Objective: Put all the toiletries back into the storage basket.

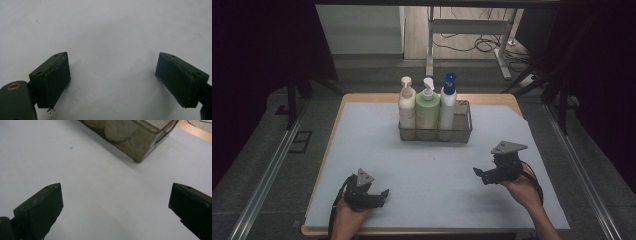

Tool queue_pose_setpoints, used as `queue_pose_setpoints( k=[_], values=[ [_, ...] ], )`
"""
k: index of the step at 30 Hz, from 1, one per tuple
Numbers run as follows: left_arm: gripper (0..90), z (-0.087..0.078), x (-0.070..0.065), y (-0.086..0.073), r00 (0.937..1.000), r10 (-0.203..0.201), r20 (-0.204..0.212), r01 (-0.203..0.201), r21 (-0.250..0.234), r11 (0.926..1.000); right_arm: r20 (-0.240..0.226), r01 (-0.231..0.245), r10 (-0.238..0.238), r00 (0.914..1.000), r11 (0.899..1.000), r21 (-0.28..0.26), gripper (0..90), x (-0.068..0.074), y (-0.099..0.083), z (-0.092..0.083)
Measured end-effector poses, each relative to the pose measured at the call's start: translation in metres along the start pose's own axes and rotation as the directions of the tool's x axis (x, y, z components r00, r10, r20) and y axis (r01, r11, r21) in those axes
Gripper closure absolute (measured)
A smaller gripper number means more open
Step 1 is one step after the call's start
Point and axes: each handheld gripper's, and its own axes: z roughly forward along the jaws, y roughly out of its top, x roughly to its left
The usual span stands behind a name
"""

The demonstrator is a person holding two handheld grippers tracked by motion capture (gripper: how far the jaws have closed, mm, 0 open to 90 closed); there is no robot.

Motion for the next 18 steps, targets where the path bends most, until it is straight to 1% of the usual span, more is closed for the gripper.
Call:
queue_pose_setpoints(
  k=[8,12,18],
  values=[
    [12.2,0.0,0.0,0.0,1.0,0.0,0.0,0.0,0.0,1.0,0.009,-0.017,0.016,0.9998,0.999,0.028,0.0,0.004,-0.03,0.002],
    [12.2,0.0,0.0,0.0,1.0,0.0,0.0,0.0,-0.001,1.0,0.002,-0.035,0.035,0.9994,0.999,0.028,0.0,0.005,-0.043,0.006],
    [12.2,0.0,0.0,0.0,1.0,0.0,-0.001,0.0,-0.001,1.0,-0.005,-0.05,0.05,0.9987,0.998,0.044,0.0,0.005,-0.06,0.013]
  ],
)
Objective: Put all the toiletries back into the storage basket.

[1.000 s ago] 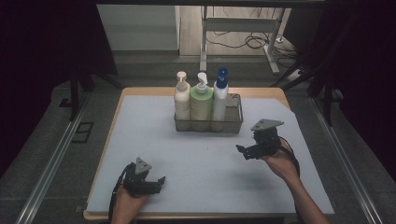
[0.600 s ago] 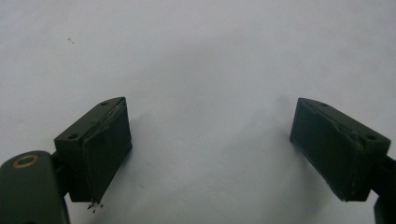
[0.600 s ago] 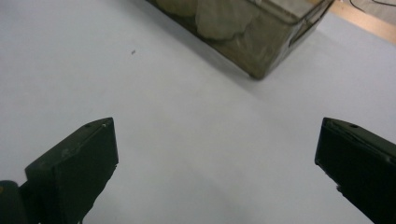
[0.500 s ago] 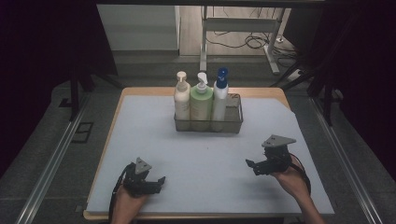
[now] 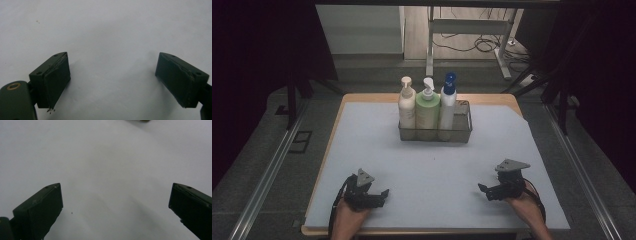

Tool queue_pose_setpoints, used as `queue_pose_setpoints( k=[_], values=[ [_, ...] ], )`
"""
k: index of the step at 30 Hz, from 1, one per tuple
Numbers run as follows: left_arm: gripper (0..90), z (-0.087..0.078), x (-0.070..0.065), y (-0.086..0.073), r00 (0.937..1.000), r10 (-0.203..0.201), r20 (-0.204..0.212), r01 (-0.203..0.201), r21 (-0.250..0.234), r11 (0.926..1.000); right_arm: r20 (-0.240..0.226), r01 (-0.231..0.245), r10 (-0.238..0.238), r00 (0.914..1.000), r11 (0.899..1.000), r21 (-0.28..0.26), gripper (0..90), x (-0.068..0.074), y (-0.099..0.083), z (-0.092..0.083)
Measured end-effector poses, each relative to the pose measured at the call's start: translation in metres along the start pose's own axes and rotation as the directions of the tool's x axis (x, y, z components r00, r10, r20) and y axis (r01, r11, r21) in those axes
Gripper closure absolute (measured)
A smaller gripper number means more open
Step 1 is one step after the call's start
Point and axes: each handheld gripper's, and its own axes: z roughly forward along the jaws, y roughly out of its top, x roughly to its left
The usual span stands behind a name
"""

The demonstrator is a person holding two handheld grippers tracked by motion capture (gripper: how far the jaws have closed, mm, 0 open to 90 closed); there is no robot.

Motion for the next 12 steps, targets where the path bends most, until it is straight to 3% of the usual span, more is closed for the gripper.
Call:
queue_pose_setpoints(
  k=[5,8,12],
  values=[
    [12.2,0.0,0.0,0.0,1.0,0.001,-0.001,-0.001,0.0,1.0,-0.001,0.0,0.0,1.0,1.0,0.028,0.0,0.001,-0.012,0.008],
    [12.2,0.0,0.0,0.0,1.0,0.0,0.0,0.0,0.0,1.0,-0.022,-0.036,0.037,0.9991,0.999,0.026,0.0,-0.001,-0.016,0.01],
    [12.1,0.0,0.0,0.0,1.0,0.0,0.0,0.0,0.002,1.0,-0.027,-0.044,0.045,0.9986,0.999,0.027,0.0,-0.002,-0.016,0.011]
  ],
)
